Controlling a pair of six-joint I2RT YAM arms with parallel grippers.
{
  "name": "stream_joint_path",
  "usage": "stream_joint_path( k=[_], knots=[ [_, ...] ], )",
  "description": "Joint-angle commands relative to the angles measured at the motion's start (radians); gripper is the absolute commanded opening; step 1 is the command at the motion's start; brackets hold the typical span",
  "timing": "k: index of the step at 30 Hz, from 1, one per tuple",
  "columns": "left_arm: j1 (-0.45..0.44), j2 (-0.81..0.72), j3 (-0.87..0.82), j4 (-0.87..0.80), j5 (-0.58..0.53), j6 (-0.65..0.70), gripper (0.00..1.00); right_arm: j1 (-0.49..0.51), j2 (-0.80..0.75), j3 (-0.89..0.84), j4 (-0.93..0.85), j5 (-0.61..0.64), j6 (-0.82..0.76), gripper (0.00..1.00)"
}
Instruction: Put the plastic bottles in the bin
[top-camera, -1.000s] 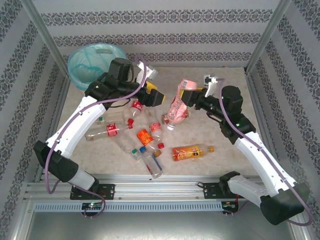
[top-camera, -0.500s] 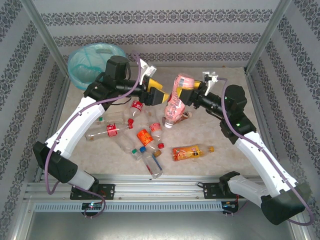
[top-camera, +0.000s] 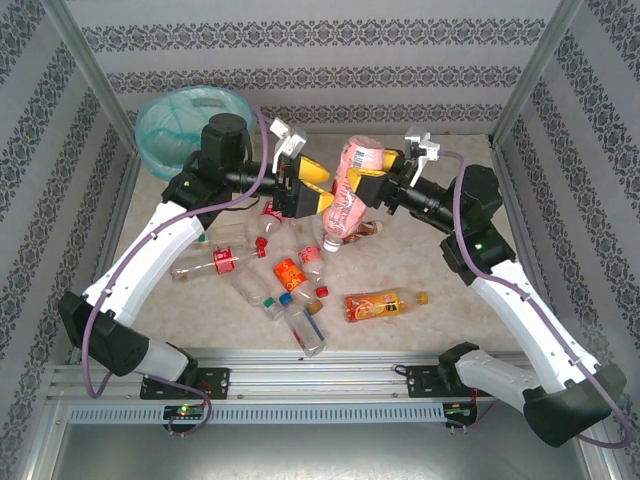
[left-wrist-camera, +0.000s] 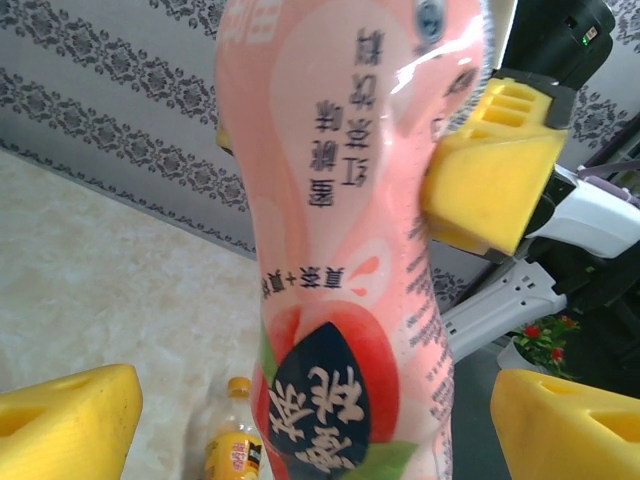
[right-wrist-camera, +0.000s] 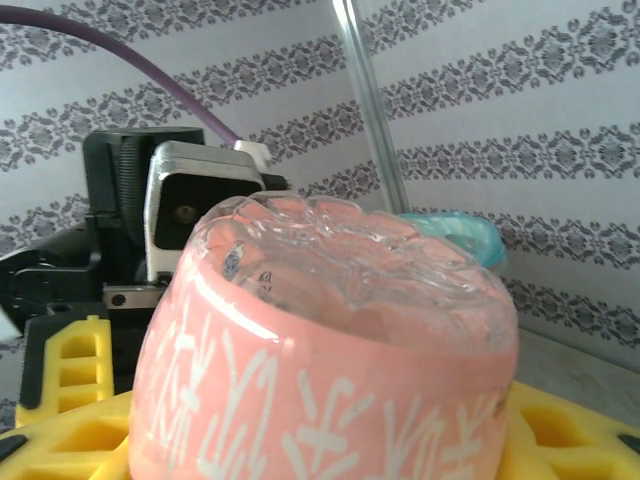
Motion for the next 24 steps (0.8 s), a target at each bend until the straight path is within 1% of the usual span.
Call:
stream_joint_path(
  k=[1, 5, 7, 9, 11, 13, 16, 19, 21, 24],
  knots=[
    [0.007, -0.02, -0.026, 0.08, 0.059, -0.037, 0.91, 0.022, 0.012, 0.042, 0.073, -0.036, -0.012, 0.54],
    [0.007, -0.025, -0.065, 0.207, 0.102, -0.132, 0.92, 0.051, 0.041, 0.068, 0.103, -0.047, 0.005, 0.54],
    [0.007, -0.028, -0.09, 0.303, 0.133, -0.198, 0.91, 0.071, 0.058, 0.081, 0.116, -0.048, 0.003, 0.54],
    [0.007, -0.031, -0.103, 0.344, 0.151, -0.224, 0.91, 0.088, 0.077, 0.093, 0.124, -0.052, 0.002, 0.54],
    [0.007, -0.036, -0.103, 0.319, 0.15, -0.205, 0.9, 0.101, 0.093, 0.104, 0.13, -0.055, 0.0, 0.54],
    [0.007, -0.04, -0.094, 0.252, 0.134, -0.151, 0.88, 0.114, 0.109, 0.109, 0.138, -0.052, 0.0, 0.54],
    [0.007, -0.047, -0.086, 0.19, 0.115, -0.098, 0.82, 0.122, 0.125, 0.114, 0.145, -0.054, 0.0, 0.54],
    [0.006, -0.057, -0.1, 0.204, 0.109, -0.09, 0.74, 0.124, 0.128, 0.108, 0.151, -0.05, 0.001, 0.55],
    [0.006, -0.059, -0.107, 0.226, 0.108, -0.099, 0.7, 0.126, 0.127, 0.103, 0.152, -0.045, 0.002, 0.56],
    [0.008, -0.061, -0.109, 0.236, 0.105, -0.101, 0.65, 0.125, 0.119, 0.09, 0.149, -0.025, -0.001, 0.61]
  ],
)
